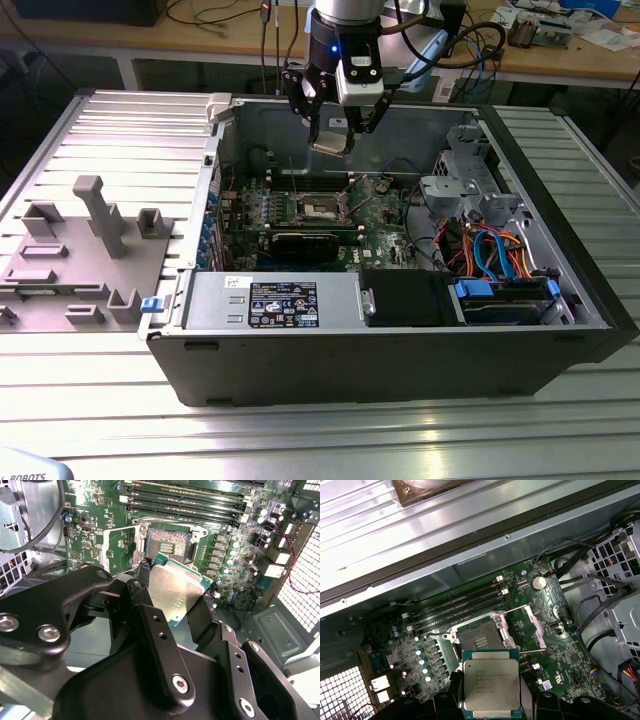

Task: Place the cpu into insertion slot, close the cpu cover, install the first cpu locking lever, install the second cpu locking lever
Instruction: 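Place the cpu into insertion slot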

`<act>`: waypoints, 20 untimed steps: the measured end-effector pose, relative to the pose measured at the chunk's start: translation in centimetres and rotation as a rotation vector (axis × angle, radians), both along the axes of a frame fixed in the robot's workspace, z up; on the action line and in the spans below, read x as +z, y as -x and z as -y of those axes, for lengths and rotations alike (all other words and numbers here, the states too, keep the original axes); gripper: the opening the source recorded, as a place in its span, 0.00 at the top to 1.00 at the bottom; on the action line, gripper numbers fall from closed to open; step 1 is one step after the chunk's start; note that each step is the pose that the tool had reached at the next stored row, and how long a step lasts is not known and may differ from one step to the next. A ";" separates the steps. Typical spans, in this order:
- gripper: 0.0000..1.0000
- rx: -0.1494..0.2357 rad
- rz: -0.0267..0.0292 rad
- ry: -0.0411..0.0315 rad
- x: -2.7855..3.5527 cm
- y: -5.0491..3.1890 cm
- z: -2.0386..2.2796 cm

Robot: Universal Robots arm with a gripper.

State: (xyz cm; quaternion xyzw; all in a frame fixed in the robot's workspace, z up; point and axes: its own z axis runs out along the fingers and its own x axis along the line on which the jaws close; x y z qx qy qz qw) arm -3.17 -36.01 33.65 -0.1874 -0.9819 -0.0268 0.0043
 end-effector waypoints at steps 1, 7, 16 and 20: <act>0.46 -0.001 0.0000 -0.0001 0.00 0.00 0.00; 0.46 -0.005 0.0001 0.0000 0.00 0.00 0.00; 0.46 -0.012 0.0001 0.0000 0.00 0.00 0.00; 0.46 -0.015 0.0001 0.0000 0.00 0.00 0.00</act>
